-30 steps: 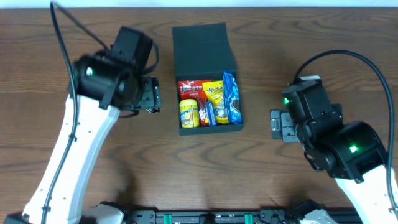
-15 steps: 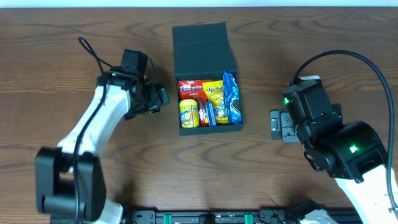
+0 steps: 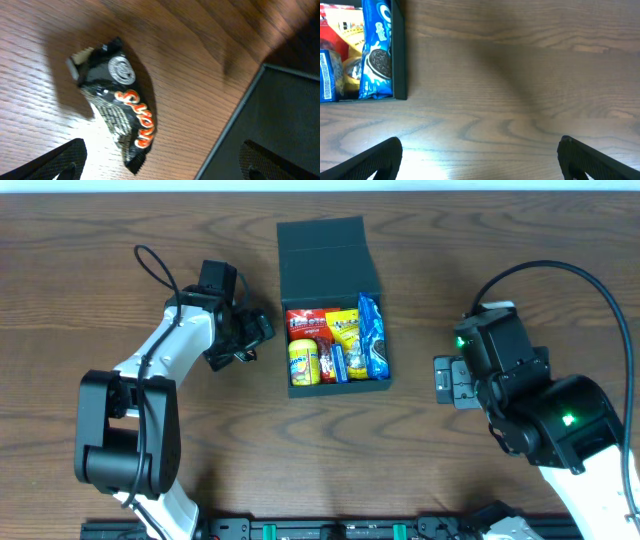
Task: Pack container
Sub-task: 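Grasp the black candy bar with the left gripper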
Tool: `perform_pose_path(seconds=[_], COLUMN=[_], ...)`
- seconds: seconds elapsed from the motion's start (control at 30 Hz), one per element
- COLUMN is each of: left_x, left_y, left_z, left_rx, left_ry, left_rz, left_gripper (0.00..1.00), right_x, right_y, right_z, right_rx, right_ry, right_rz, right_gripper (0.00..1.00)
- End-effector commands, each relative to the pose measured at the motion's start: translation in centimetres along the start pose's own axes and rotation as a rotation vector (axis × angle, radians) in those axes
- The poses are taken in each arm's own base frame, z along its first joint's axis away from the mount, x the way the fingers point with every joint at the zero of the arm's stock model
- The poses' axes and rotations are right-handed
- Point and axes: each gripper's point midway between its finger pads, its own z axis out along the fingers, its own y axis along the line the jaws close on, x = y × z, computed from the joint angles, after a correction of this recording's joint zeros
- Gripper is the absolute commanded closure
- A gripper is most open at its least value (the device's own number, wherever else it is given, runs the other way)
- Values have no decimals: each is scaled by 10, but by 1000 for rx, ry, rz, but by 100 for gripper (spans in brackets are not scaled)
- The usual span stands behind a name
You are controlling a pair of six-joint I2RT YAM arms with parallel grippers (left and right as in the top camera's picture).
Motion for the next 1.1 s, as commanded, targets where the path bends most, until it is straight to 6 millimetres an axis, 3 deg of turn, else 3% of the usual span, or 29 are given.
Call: perform_pose_path(seconds=[0.0, 0.33, 0.53, 0.73, 0.9, 1.07], left_x=[-7, -16, -9, -11, -11, -10], left_y=[14, 26, 33, 33, 34, 34], left_z=[3, 3, 16, 17, 16, 16], left_rx=[-69, -137, -165, -167, -170, -171], left_ry=[-38, -87, -45, -55, -55, -51], left_rz=[-24, -24, -30, -28, -28, -29], left_gripper=[2, 2, 1, 0, 30, 43], right_x=[-1, -1, -1, -1, -1, -1], right_y=[-2, -2, -2, -2, -2, -2], right_z=[1, 1, 1, 1, 1, 1], right_rx=[9, 9, 9, 9, 9, 9], right_ry=[-3, -5, -4, -5, -5, -4], right_rz=[14, 15, 14, 15, 15, 15], right_gripper=[1, 1, 1, 1, 1, 1])
